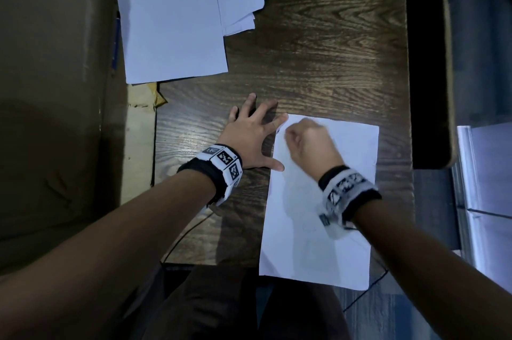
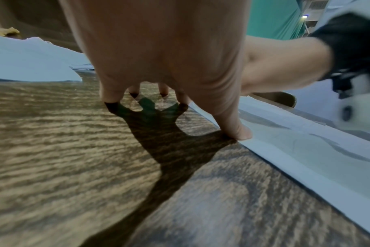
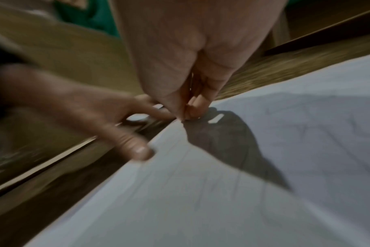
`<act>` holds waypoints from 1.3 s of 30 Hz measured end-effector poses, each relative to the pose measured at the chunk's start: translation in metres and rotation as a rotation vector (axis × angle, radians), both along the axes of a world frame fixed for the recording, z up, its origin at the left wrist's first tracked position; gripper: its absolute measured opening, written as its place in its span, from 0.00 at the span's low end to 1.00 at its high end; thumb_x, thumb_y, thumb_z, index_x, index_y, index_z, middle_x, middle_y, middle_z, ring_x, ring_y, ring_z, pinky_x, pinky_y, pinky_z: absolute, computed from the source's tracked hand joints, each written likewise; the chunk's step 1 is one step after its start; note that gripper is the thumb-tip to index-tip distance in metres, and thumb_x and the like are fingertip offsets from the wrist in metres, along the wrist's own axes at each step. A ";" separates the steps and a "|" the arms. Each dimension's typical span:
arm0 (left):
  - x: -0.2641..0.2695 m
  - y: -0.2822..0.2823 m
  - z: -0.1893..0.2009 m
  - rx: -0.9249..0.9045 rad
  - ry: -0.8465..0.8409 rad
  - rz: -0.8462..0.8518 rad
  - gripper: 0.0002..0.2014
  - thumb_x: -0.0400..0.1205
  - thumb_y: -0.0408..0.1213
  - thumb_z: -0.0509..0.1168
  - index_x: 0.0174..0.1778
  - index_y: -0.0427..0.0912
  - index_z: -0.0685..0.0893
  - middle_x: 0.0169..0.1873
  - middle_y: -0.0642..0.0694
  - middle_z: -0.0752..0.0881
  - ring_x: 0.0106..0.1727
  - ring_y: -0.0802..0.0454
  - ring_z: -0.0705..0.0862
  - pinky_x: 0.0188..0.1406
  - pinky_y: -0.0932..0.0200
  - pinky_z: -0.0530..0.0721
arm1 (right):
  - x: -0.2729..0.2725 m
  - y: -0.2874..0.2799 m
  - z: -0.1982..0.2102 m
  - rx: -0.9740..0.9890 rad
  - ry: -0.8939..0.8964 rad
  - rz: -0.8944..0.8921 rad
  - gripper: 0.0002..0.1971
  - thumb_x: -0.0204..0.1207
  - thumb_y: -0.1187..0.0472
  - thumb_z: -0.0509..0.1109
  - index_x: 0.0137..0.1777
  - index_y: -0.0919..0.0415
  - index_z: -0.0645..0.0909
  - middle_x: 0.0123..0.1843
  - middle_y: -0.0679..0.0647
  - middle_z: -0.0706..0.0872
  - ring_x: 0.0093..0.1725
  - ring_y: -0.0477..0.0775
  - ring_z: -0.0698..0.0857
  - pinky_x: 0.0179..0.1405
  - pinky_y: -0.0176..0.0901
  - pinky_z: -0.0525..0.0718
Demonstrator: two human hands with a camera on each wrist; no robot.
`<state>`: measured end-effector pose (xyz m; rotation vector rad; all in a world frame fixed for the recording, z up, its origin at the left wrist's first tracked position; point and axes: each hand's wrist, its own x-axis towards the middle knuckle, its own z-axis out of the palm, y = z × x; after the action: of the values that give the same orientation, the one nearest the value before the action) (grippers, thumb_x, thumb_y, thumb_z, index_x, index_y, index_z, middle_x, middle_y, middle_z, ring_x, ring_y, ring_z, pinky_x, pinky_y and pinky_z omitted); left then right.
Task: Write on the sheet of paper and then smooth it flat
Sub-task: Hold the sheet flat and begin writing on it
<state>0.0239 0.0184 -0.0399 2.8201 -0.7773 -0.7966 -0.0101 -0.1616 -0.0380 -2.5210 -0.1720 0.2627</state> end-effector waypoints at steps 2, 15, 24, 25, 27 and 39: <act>0.000 0.000 0.000 0.000 -0.003 0.003 0.58 0.65 0.80 0.68 0.89 0.64 0.53 0.88 0.52 0.47 0.88 0.34 0.40 0.82 0.24 0.54 | -0.009 0.000 0.007 0.033 0.046 0.109 0.07 0.78 0.65 0.67 0.43 0.64 0.85 0.41 0.57 0.83 0.36 0.59 0.82 0.36 0.48 0.81; -0.001 -0.001 0.003 0.055 0.033 0.023 0.59 0.63 0.82 0.66 0.88 0.67 0.49 0.87 0.57 0.44 0.87 0.32 0.36 0.80 0.19 0.53 | 0.020 -0.032 -0.001 0.017 -0.045 -0.095 0.07 0.79 0.66 0.67 0.42 0.64 0.85 0.42 0.59 0.85 0.40 0.61 0.83 0.42 0.53 0.84; -0.005 -0.004 0.005 0.119 0.068 -0.016 0.73 0.52 0.86 0.67 0.89 0.64 0.38 0.88 0.55 0.34 0.86 0.27 0.31 0.80 0.17 0.49 | 0.024 -0.027 0.002 -0.087 0.008 0.042 0.07 0.79 0.68 0.65 0.43 0.67 0.85 0.46 0.62 0.84 0.43 0.66 0.84 0.43 0.57 0.84; -0.001 -0.006 0.007 0.116 0.059 -0.016 0.74 0.52 0.86 0.68 0.89 0.63 0.38 0.87 0.55 0.33 0.85 0.26 0.31 0.80 0.17 0.49 | 0.027 -0.028 0.004 -0.073 -0.011 0.006 0.07 0.79 0.69 0.65 0.43 0.67 0.84 0.46 0.62 0.84 0.42 0.66 0.84 0.43 0.56 0.84; -0.005 -0.006 0.008 0.115 0.064 -0.002 0.74 0.52 0.85 0.69 0.89 0.63 0.38 0.87 0.55 0.32 0.85 0.26 0.31 0.79 0.17 0.49 | -0.008 -0.018 0.003 -0.106 0.001 0.108 0.06 0.78 0.69 0.66 0.41 0.65 0.83 0.43 0.61 0.82 0.38 0.65 0.83 0.39 0.57 0.85; -0.008 -0.011 0.013 0.183 0.041 -0.062 0.74 0.56 0.84 0.69 0.90 0.54 0.40 0.89 0.47 0.37 0.87 0.28 0.36 0.82 0.23 0.52 | -0.039 -0.012 0.016 0.042 0.057 0.173 0.05 0.79 0.66 0.69 0.47 0.63 0.86 0.43 0.57 0.83 0.39 0.58 0.84 0.41 0.50 0.84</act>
<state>0.0158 0.0070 -0.0269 2.9399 -0.8288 -0.9791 -0.0488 -0.1738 -0.0221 -2.4565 -0.3701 0.3955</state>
